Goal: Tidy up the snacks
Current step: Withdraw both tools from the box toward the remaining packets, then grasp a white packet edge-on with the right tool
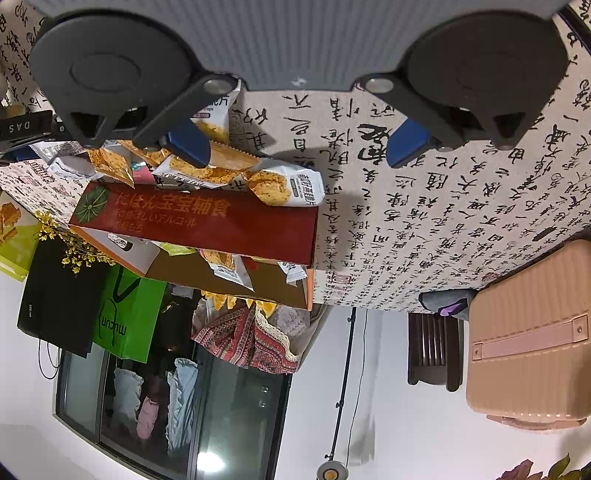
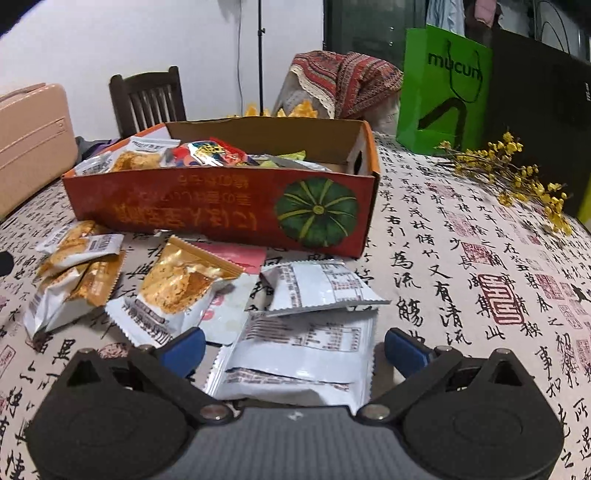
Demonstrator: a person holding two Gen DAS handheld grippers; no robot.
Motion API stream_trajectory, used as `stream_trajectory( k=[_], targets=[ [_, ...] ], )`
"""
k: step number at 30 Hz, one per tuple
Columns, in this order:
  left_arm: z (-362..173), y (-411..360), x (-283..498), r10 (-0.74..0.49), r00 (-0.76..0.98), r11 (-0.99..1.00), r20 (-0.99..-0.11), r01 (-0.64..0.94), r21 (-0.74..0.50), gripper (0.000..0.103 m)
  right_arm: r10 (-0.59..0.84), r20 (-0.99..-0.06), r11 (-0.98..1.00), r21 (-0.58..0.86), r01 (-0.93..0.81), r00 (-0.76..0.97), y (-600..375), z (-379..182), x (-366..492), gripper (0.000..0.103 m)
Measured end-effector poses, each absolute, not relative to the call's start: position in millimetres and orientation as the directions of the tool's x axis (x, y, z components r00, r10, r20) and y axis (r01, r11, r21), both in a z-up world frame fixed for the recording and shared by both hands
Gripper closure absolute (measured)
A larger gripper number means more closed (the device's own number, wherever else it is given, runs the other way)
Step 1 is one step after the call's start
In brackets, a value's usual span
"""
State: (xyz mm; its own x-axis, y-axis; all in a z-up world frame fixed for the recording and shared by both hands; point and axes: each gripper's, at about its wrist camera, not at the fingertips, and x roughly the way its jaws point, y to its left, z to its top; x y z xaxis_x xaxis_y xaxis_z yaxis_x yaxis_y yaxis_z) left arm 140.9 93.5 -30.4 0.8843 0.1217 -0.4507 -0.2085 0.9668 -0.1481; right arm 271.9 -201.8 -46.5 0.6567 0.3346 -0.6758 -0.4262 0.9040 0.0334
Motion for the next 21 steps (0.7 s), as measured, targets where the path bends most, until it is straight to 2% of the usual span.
stream_trajectory(
  k=[1, 8, 9, 11, 15, 21],
  targets=[
    [-30.3, 93.5, 140.9, 0.122, 0.885, 0.967, -0.450, -0.209, -0.148, 0.000, 0.341, -0.673, 0.902, 0.036, -0.431, 0.657, -201.7, -46.5, 271.4, 0.002],
    [-30.4, 93.3, 140.7, 0.124, 0.885, 0.966, -0.448, -0.211, -0.151, 0.000, 0.389, -0.621, 0.870, 0.003, -0.494, 0.681, -195.4, -43.1, 252.7, 0.036],
    [-30.4, 93.3, 140.7, 0.124, 0.886, 0.966, -0.448, -0.212, -0.151, 0.000, 0.387, -0.615, 0.869, -0.006, -0.495, 0.687, -194.7, -42.5, 251.0, 0.055],
    [-30.4, 93.7, 140.9, 0.124, 0.886, 0.965, -0.447, -0.212, -0.152, 0.000, 0.383, -0.605, 0.870, -0.018, -0.492, 0.699, -193.9, -41.2, 248.7, 0.084],
    [-30.5, 94.0, 140.9, 0.125, 0.886, 0.965, -0.446, -0.213, -0.153, 0.000, 0.372, -0.570, 0.891, -0.002, -0.454, 0.733, -203.3, -37.4, 246.3, 0.090],
    [-30.8, 94.8, 141.0, 0.127, 0.884, 0.964, -0.450, -0.216, -0.153, 0.000, 0.374, -0.471, 0.911, 0.028, -0.411, 0.799, -219.9, -28.1, 235.2, 0.091]
  ],
)
